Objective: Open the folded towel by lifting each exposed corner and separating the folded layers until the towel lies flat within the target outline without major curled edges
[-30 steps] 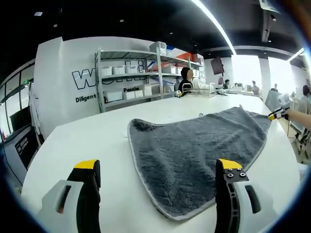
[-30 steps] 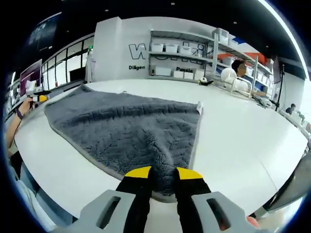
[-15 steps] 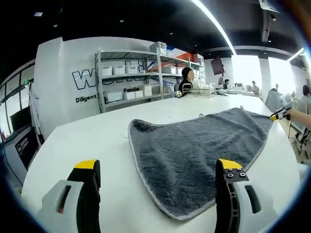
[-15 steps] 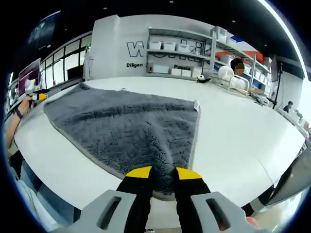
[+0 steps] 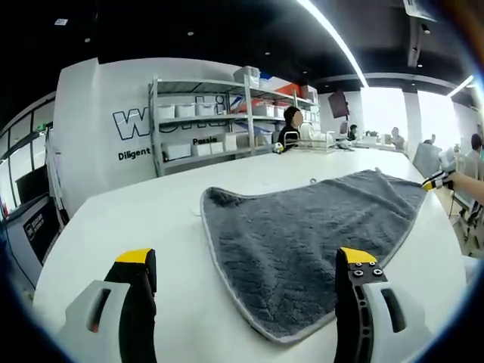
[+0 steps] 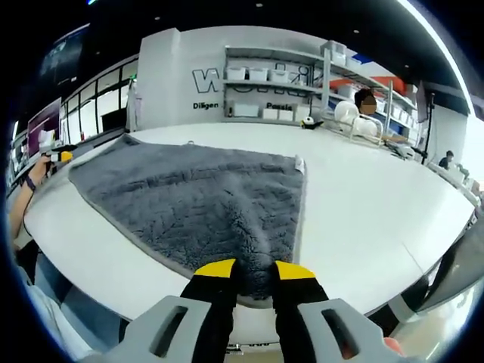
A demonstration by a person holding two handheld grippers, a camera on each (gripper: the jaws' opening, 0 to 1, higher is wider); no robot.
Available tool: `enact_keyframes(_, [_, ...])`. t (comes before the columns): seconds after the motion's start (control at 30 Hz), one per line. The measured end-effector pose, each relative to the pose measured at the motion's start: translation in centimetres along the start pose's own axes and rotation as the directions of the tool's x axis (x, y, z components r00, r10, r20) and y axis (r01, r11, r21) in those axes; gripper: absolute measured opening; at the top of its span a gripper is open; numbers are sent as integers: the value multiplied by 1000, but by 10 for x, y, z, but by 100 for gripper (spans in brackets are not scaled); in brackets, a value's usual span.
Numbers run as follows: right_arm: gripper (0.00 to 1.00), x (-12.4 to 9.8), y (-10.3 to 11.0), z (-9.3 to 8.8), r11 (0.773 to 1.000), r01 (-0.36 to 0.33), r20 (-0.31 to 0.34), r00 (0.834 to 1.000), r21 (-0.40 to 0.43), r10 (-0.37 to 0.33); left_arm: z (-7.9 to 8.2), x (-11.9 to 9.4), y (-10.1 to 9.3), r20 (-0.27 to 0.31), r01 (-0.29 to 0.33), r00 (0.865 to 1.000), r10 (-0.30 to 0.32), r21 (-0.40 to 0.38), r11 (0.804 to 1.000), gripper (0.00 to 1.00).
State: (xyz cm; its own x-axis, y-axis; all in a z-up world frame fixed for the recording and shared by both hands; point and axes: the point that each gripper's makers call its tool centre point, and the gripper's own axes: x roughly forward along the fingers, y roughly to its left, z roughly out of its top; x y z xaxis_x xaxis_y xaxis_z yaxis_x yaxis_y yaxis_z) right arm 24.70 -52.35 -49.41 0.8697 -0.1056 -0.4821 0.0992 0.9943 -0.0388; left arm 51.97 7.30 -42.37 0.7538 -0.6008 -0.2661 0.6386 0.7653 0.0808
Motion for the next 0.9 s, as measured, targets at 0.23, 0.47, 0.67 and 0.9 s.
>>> enact_keyframes(0.23, [32,-12,0,16,997,-11,102,995,78,3,0,1,1,-2,0,1000,0,-1,1000,97])
enact_keyframes(0.47, [55,-19,3,29,995,-18,163,987,95,2,-1,1,1,-5,1,1000,-1,0,1000,97])
enact_keyframes(0.67, [80,-11,24,27,999,-29,130,991,21,26,-1,2,0,-6,3,1000,-3,-2,1000,97])
enact_keyframes(0.9, [100,-1,38,25,998,-59,93,994,15,57,-2,5,2,-11,8,1000,-8,-8,1000,97])
